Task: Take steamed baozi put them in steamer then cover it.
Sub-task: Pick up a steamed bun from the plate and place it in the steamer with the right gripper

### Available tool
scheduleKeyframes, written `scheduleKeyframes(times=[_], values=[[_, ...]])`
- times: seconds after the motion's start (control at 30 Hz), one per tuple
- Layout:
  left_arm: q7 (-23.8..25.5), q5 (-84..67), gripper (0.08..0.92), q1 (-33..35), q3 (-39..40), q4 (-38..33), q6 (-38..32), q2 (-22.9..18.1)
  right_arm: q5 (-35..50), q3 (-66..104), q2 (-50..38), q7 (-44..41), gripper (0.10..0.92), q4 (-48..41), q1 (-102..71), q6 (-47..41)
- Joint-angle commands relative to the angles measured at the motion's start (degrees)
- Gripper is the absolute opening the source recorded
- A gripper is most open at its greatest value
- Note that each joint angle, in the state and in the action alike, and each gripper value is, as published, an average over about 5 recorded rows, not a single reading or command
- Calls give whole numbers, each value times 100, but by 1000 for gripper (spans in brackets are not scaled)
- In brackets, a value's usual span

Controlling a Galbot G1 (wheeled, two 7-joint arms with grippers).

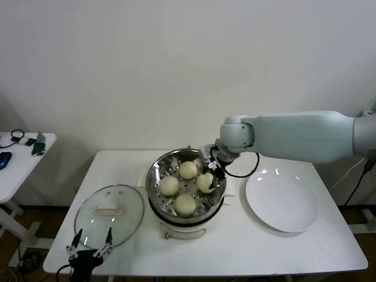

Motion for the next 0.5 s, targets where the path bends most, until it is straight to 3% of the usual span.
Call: scheduleKeyframes(times=[0.03,0.33,0.5], values=[[3,-2,823,-32,2,11,16,-2,-129,80,224,-11,594,-368,-383,17],[-7,-17,823,-41,-7,1,63,8,-24,223,224,-267,612,-372,-250,197],[-12,-56,823,-27,-1,-58,118,14,58,315,7,-619,721,-361,62,531]])
